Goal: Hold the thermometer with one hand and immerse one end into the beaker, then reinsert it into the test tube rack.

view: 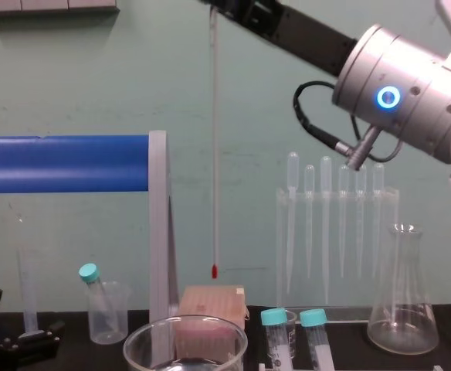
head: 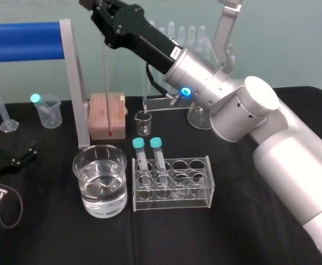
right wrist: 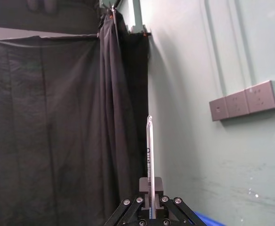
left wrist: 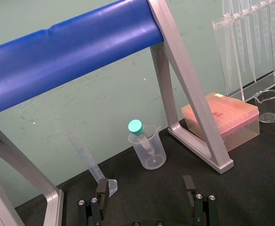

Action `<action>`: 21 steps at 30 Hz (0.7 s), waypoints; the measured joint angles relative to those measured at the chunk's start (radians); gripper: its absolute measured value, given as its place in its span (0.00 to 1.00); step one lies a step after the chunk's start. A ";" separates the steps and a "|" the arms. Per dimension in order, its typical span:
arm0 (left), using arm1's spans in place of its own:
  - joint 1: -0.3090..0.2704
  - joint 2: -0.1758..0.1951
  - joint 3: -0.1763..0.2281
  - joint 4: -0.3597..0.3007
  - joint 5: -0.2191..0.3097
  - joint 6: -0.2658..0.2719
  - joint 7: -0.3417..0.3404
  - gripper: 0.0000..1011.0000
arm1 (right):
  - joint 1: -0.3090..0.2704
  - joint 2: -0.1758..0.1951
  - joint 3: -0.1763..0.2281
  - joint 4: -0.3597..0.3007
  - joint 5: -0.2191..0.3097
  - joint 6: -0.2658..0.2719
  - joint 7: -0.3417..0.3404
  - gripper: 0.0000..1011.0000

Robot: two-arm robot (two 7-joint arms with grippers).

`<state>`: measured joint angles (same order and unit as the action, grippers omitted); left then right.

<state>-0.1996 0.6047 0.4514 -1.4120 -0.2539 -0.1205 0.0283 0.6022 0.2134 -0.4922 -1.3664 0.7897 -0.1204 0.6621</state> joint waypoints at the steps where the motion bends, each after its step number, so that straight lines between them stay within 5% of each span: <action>1: 0.000 0.000 0.000 0.000 0.000 0.000 0.000 1.00 | 0.002 -0.001 -0.004 0.004 0.001 0.000 0.002 0.06; 21: 0.000 0.000 0.000 0.000 0.000 0.000 0.000 1.00 | 0.019 -0.034 -0.097 0.100 -0.021 -0.013 0.068 0.06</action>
<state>-0.1995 0.6047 0.4514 -1.4120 -0.2539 -0.1205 0.0283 0.6207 0.1799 -0.5890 -1.2663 0.7683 -0.1333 0.7299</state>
